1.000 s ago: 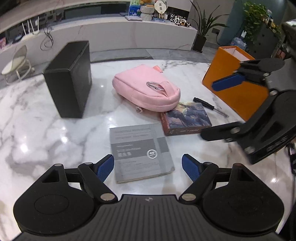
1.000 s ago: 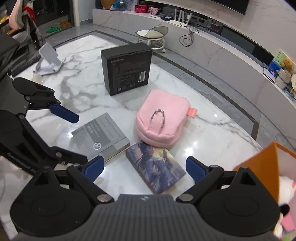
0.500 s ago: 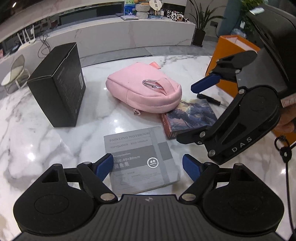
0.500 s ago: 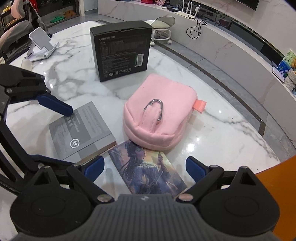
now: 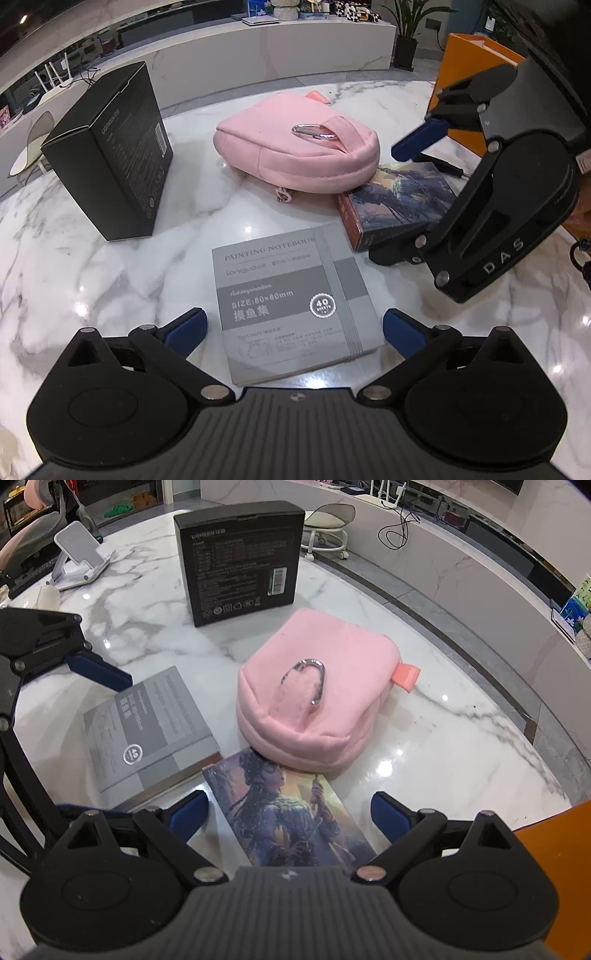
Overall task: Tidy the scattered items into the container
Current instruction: 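Grasp the grey painting notebook with left tool while right tool grasps the illustrated book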
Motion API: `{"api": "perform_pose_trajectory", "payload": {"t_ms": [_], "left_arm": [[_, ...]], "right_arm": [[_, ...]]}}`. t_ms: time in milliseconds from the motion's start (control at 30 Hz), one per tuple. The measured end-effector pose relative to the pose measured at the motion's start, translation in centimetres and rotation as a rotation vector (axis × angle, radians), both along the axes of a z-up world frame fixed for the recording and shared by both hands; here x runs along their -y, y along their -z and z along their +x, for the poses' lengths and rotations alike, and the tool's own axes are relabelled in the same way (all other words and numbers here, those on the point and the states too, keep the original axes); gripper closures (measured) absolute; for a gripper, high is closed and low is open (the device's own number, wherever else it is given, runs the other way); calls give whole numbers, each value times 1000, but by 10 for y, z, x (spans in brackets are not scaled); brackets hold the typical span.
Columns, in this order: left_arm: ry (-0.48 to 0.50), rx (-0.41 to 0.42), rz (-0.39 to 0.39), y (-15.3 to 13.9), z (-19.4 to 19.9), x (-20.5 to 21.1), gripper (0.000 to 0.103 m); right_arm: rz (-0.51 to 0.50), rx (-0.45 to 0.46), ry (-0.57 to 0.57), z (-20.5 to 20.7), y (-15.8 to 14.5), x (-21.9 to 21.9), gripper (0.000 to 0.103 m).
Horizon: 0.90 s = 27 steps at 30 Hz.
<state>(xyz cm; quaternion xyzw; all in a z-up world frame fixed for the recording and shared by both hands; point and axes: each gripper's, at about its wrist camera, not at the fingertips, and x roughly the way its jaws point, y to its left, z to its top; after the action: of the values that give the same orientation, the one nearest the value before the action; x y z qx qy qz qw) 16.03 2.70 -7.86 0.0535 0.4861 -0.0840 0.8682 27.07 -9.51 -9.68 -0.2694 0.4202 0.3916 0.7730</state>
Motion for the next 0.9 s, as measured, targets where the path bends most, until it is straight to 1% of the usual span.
{"api": "perform_pose_trajectory", "payload": {"t_ms": [200,300,367,400,433,533,733,900], "left_arm": [[-9,18,-5,-1,4,-3,0],[-3,21,-7,-3,4,-5,0],[2,23,-8,-4,4,-6,1],[3,22,-9,-5,4,-7,4],[6,20,-9,-6,5,-7,4],[15,17,-8,-6,5,-8,4],[29,6,-7,-7,1,-10,4],[34,2,-8,-7,-1,-14,4]], "right_arm": [[40,-50,31,7,4,2,8],[45,-58,32,6,4,2,9],[42,-58,25,5,3,2,12],[41,-58,20,4,2,2,15],[39,-59,16,3,2,2,19],[34,-61,10,0,-1,2,26],[11,-63,9,-8,-3,2,34],[-19,-65,4,-15,-5,-1,37]]}}
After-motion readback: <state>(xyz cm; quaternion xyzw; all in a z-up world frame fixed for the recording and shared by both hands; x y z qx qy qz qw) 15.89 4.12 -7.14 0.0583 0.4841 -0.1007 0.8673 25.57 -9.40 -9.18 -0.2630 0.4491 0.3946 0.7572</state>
